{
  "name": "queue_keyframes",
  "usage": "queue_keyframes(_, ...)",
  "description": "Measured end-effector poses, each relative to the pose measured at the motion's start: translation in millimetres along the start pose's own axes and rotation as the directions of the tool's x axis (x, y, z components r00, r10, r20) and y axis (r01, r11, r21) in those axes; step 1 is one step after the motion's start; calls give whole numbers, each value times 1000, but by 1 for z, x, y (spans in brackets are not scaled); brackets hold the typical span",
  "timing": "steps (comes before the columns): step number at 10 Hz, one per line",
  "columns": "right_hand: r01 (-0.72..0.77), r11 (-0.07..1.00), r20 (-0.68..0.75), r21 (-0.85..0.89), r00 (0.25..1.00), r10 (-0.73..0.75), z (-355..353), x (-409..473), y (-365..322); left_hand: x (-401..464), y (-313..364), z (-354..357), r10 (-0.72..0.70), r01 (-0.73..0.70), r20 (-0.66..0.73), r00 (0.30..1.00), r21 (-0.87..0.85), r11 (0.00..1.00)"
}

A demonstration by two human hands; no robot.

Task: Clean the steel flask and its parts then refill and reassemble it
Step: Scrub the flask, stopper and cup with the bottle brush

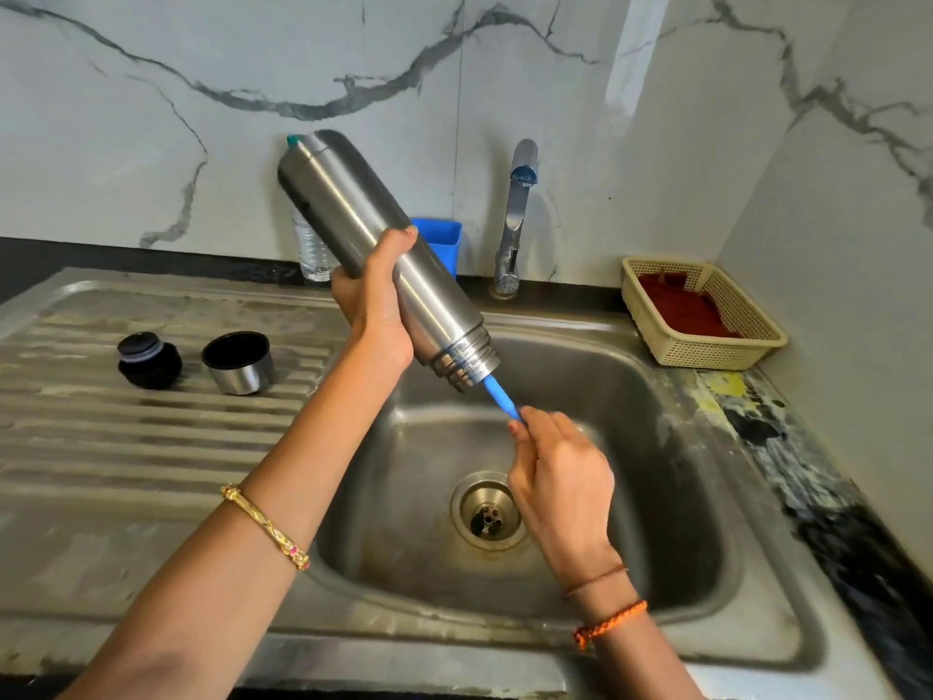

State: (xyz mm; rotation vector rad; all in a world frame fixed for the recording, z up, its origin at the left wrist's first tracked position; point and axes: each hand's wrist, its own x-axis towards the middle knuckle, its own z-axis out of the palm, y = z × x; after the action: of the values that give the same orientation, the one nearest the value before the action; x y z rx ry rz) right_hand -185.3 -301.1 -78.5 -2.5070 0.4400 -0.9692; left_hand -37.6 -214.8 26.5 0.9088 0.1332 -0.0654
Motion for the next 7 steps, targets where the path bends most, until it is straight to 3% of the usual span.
queue_keyframes(1,-558,624,539,547,805,247,-7,7,6,-3,-10,-4,-29,29,-23,999,20,999)
queue_keyframes(2,-926,-179,933,331,349,-81,-26,17,6,-5,-9,-6,-112,114,114,987,-9,993)
queue_keyframes(3,-873,133,859,469,486,162,-31,15,5,-5,-8,-5,-98,100,110,989,-11,995)
queue_keyframes(4,-186,974,182,130,970,161,-24,2,-2,-5,-8,-2,-68,69,49,996,-16,997)
queue_keyframes(5,53,986,31,-156,998,-49,-16,-3,-2,-5,-10,2,-92,94,43,995,-41,995)
queue_keyframes(6,-600,534,621,596,766,168,-21,3,2,-5,-12,1,-114,116,64,991,-28,993)
queue_keyframes(7,-917,-249,942,312,333,-48,-32,7,-3,-8,-13,-1,-124,124,171,978,10,992)
